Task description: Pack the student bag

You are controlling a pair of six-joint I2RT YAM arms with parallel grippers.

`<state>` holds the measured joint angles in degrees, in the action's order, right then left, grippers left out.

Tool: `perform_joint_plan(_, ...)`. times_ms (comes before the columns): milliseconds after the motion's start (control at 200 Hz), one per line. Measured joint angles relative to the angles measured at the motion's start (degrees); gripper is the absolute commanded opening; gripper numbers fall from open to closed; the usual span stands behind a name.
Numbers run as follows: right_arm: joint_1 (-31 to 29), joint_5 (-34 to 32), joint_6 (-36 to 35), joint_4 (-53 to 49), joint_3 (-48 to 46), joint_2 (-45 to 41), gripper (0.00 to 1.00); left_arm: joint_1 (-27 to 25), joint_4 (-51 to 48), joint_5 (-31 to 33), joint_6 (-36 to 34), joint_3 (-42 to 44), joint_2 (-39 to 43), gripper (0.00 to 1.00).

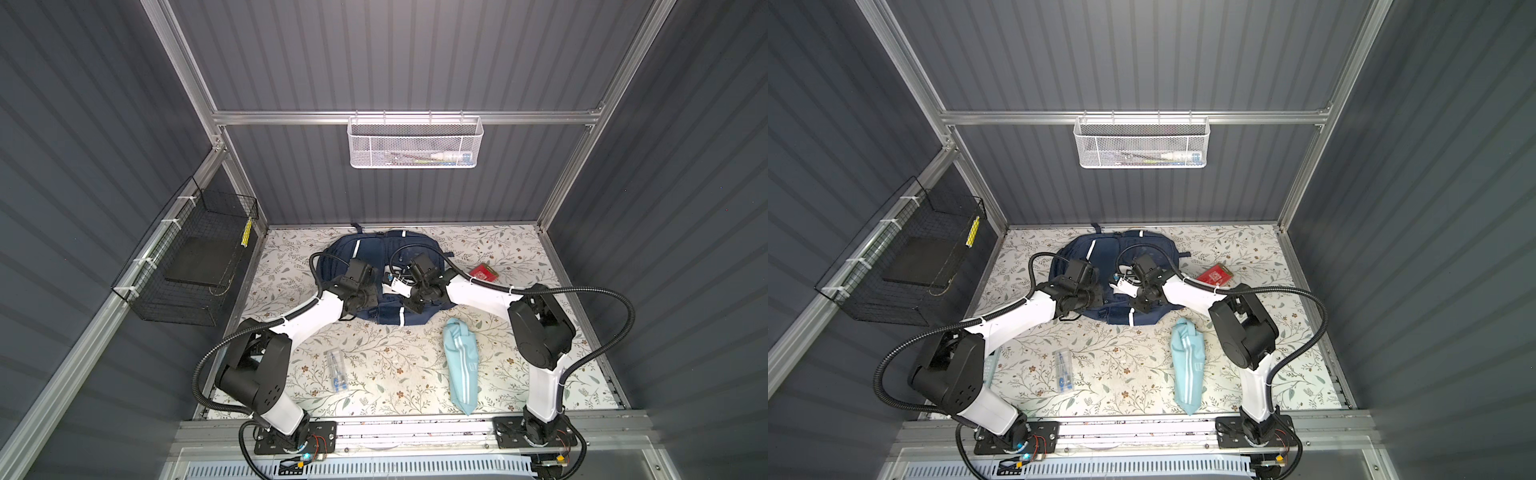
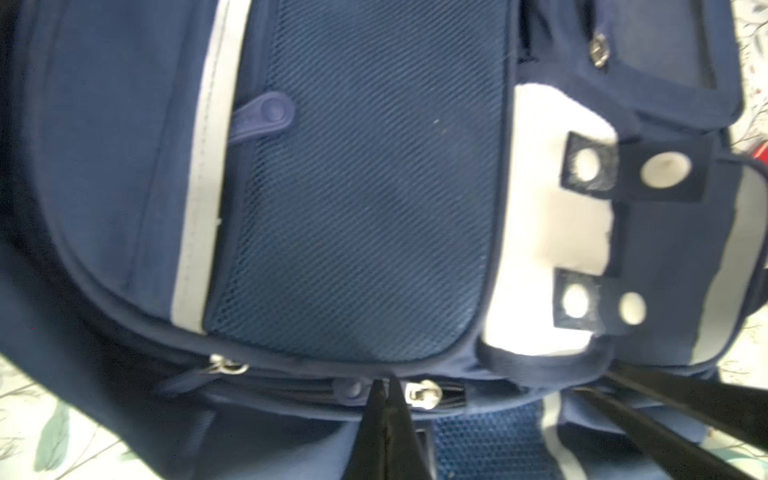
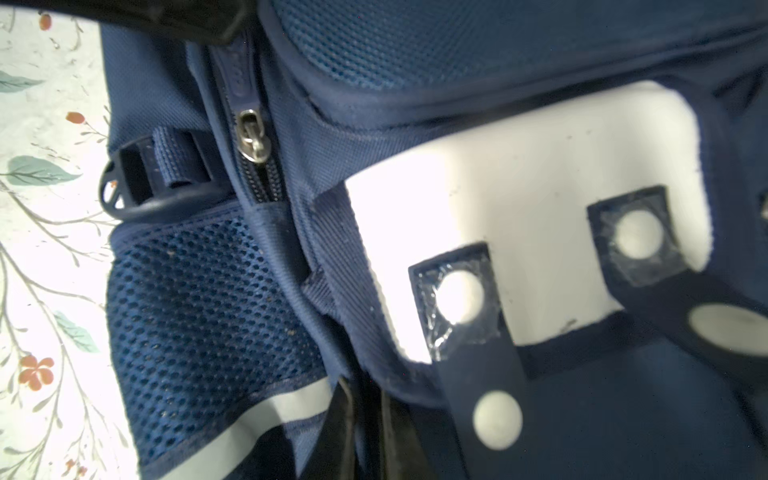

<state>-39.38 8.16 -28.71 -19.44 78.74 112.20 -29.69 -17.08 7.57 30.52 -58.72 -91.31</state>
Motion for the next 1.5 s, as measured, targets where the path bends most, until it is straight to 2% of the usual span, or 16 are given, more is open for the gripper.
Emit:
perform_joint_plan(35,0.0,0.0,0.1,0.0,0.0,0.0,0.06,-0.3,0.4,-0.1,-0.4,0.4,0.0,0.43)
perform_joint_plan(185,0.1,0.4,0.2,0.7,-0.8,-0.4,0.06,-1.1,2.2,-1.5,-5.1,1.6,0.3,0.51)
perform_joint_plan(245,0.1,0.5,0.2,1.2,-1.2,-0.7,0.06,-1.1,3.3,-2.3,-8.1,1.5,0.5,0.57)
perform_joint_plan(380,0.1,0.5,0.2,1.3,-1.3,-0.7,0.06,-0.8,2.2,-4.8,-14.6,-0.8,-1.1,0.59)
perform_joint_plan(580,0.5,0.4,0.5,0.7,-1.3,-0.8,0.05,0.0,2.5,-9.0,-18.9,-2.5,-6.3,0.53)
perform_joint_plan(685,0.7,0.5,0.7,0.5,-1.3,-1.0,0.05,0.9,2.9,-10.9,-19.3,-2.5,-6.3,0.44)
perform_joint_plan(750,0.7,0.5,0.8,0.4,-1.3,-1.0,0.05,1.0,2.7,-11.7,-19.3,-2.5,-6.3,0.31)
perform_joint_plan(835,0.7,0.4,0.9,0.3,-1.3,-1.0,0.05,1.6,2.3,-13.2,-19.3,-2.4,-6.1,0.18)
perform_joint_plan(946,0.7,0.4,0.9,0.2,-1.3,-1.0,0.05,1.6,1.8,-15.0,-19.0,-1.1,-4.6,0.2)
perform_joint_plan(1121,0.7,0.4,0.9,0.1,-1.3,-1.0,0.05,1.6,-1.4,-14.7,-20.1,-0.1,-3.5,0.22)
perform_joint_plan(1166,0.7,0.4,0.9,0.1,-1.2,-1.0,0.05,1.6,-2.0,-14.7,-20.7,-0.2,-3.5,0.31)
perform_joint_plan(1201,0.7,0.4,0.9,0.1,-1.2,-1.0,0.05,1.6,-2.3,-14.6,-21.2,-0.2,-3.6,0.43)
perform_joint_plan(1231,0.7,0.4,0.9,0.0,-1.2,-1.0,0.05,1.6,-2.4,-14.6,-21.4,-0.2,-3.6,0.46)
perform_joint_plan(1326,0.7,0.4,0.9,-0.1,-1.2,-1.0,0.05,1.6,-2.4,-14.7,-21.0,-0.2,-3.6,0.44)
perform_joint_plan(1471,0.7,0.4,1.1,-0.2,-1.2,-1.0,0.05,1.6,-2.3,-13.6,-20.8,-0.2,-3.8,0.31)
perform_joint_plan(1496,0.7,0.4,1.2,-0.2,-1.2,-1.0,0.05,1.6,-2.3,-13.6,-20.9,-0.2,-3.9,0.26)
